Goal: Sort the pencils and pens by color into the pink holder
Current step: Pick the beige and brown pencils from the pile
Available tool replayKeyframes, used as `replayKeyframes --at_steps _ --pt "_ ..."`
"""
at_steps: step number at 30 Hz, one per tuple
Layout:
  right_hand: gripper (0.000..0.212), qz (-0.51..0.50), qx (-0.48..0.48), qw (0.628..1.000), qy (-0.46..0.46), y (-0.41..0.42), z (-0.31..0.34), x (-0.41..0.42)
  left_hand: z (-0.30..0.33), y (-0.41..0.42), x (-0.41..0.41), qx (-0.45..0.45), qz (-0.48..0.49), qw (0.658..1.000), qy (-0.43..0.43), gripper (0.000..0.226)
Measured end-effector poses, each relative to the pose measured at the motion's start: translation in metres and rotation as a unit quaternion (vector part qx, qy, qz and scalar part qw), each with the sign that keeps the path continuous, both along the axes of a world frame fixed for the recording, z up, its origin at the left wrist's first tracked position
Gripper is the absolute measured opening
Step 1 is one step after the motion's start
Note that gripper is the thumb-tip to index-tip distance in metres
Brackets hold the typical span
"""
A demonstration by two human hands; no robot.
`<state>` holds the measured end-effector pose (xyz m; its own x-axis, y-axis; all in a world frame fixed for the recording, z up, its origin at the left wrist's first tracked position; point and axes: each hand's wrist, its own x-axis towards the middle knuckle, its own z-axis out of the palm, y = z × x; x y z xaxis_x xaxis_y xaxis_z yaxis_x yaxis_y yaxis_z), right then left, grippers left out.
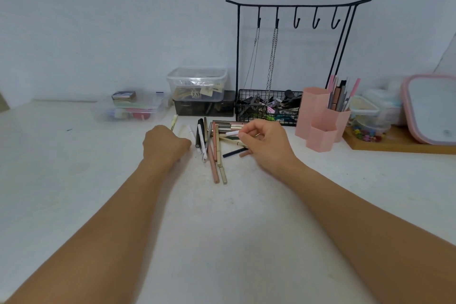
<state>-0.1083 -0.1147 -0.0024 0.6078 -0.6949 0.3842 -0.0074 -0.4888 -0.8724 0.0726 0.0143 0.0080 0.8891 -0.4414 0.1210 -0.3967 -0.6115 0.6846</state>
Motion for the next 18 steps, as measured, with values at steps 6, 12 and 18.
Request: replayKeyframes --at_steps 6,12,18 --pt "0.004 -0.001 0.015 1.0 -0.005 -0.006 -0.003 -0.002 -0.001 0.001 0.011 0.031 0.016 0.998 -0.047 0.026" --pt "0.006 -0.011 0.032 0.999 -0.008 -0.012 -0.004 -0.002 -0.001 -0.002 0.018 -0.038 -0.017 0.999 -0.009 0.017" --pt "0.004 0.002 0.041 0.999 -0.021 -0.003 0.006 -0.004 0.027 -0.003 -0.003 -0.318 -0.161 0.875 0.328 0.02"
